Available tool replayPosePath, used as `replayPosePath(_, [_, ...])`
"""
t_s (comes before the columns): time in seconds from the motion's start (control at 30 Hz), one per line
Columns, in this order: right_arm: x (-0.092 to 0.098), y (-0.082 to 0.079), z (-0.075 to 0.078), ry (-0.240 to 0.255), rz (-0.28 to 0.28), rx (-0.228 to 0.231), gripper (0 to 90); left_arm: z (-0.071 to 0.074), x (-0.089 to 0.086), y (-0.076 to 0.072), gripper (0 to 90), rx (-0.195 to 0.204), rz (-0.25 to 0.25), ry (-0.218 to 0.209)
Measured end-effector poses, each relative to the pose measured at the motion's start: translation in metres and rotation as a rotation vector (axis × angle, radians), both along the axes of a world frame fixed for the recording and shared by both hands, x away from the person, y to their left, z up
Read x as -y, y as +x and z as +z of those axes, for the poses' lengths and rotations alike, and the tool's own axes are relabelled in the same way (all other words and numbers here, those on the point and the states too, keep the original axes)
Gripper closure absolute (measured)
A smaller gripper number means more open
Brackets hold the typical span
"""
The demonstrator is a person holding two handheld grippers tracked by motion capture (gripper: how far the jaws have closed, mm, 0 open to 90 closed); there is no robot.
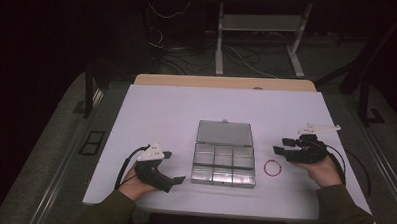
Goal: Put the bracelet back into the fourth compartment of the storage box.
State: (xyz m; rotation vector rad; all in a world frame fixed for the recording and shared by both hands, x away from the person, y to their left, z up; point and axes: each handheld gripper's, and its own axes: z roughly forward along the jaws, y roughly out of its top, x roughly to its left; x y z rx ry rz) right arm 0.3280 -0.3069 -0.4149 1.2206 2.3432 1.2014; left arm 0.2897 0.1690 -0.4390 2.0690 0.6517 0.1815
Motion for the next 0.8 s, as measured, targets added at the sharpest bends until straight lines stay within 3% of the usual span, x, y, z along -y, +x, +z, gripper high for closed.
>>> replayPosePath(0.47, [0.007,-0.025,-0.011,-0.033,0.001,-0.039,63.3,0.000,0.000,-0.001,0.0,-0.001,0.007,0.001])
replayPosePath(0.8, [0.000,-0.018,-0.021,-0.050,0.029,-0.056,70.4,0.000,-0.001,-0.001,0.0,-0.001,0.007,0.005])
